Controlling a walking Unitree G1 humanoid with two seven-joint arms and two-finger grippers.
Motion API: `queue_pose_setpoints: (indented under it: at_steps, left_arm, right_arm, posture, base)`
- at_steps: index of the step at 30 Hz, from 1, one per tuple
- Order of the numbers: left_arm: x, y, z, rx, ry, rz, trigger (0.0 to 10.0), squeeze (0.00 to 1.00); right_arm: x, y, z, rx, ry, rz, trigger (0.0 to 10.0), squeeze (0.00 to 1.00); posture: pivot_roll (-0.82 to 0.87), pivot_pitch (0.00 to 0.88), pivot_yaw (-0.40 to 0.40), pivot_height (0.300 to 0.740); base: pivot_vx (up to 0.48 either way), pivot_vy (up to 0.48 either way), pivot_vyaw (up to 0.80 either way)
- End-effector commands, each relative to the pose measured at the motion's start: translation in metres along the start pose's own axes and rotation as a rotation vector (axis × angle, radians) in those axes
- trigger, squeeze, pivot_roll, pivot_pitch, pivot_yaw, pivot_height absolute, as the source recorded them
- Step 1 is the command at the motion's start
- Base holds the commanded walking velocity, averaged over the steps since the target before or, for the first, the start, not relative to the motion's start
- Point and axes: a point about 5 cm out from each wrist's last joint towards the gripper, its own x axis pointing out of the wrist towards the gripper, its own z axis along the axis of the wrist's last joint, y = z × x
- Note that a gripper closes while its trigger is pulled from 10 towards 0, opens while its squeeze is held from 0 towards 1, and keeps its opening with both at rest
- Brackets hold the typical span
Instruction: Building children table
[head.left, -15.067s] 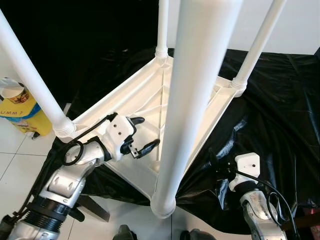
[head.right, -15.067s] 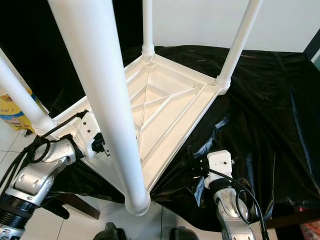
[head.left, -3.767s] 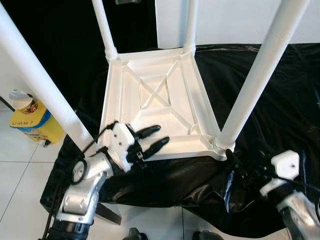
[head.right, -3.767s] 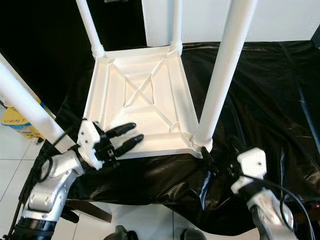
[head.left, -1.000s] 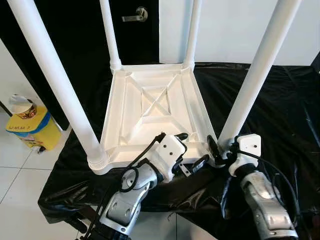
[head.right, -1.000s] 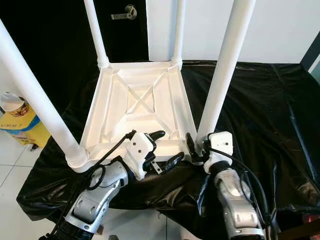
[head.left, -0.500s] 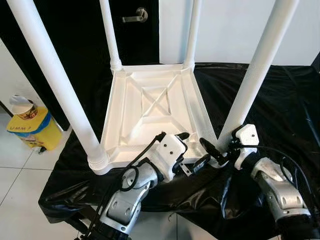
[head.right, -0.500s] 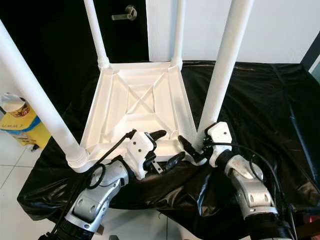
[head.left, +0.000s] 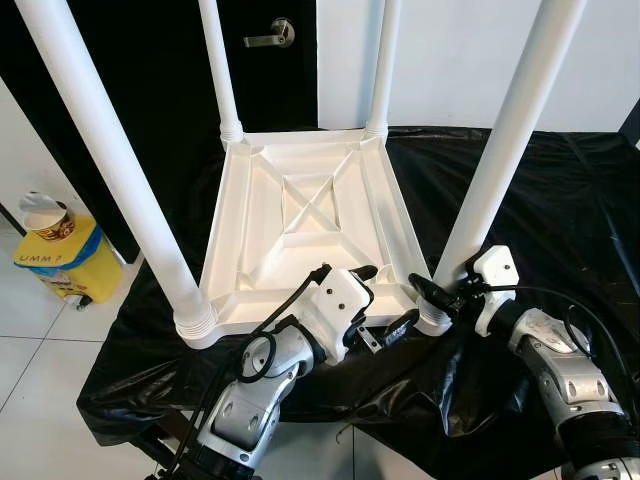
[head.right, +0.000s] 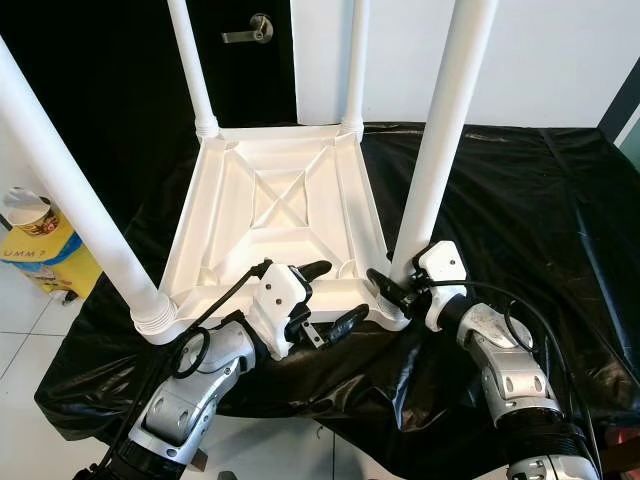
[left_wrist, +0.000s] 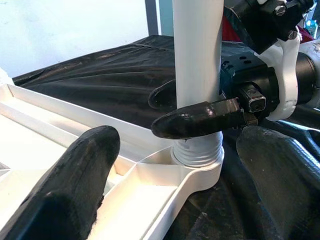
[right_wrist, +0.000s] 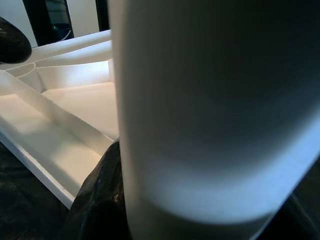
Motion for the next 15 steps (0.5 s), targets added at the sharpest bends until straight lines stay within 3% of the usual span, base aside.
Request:
queue_pose_setpoints:
  at_steps: [1,4,5,15]
  left_arm:
    - [0.001,-0.001,0.002,0.004,0.0,-0.016,10.0,0.0]
    - [0.001,-0.001,0.002,0.002,0.0,-0.014,10.0,0.0]
    - [0.0,-0.001,0.002,-0.001,-0.001,-0.011,10.0,0.0]
    - [0.0,-0.003,0.001,-0.008,-0.001,-0.01,10.0,0.0]
  right_arm:
    - [-0.001,0.001,-0.005,0.0,0.023,0.004,0.0,0.0]
    - [-0.002,0.002,-0.006,0.006,0.027,-0.007,0.0,0.0]
    - [-0.003,0.003,-0.007,0.013,0.032,-0.038,10.0,0.0]
    - [-0.001,0.011,-0.008,0.046,0.026,-0.26,10.0,0.0]
  posture:
    - [-0.04,0.013,-0.001,0.74]
    - [-0.04,0.017,-0.002,0.74]
    - [-0.04,0.021,-0.005,0.74]
    - [-0.05,0.029,-0.003,0.74]
  base:
    - [0.0,0.0,0.0]
    - [0.0,0.0,0.0]
    - [0.0,0.0,0.0]
    - [0.0,0.0,0.0]
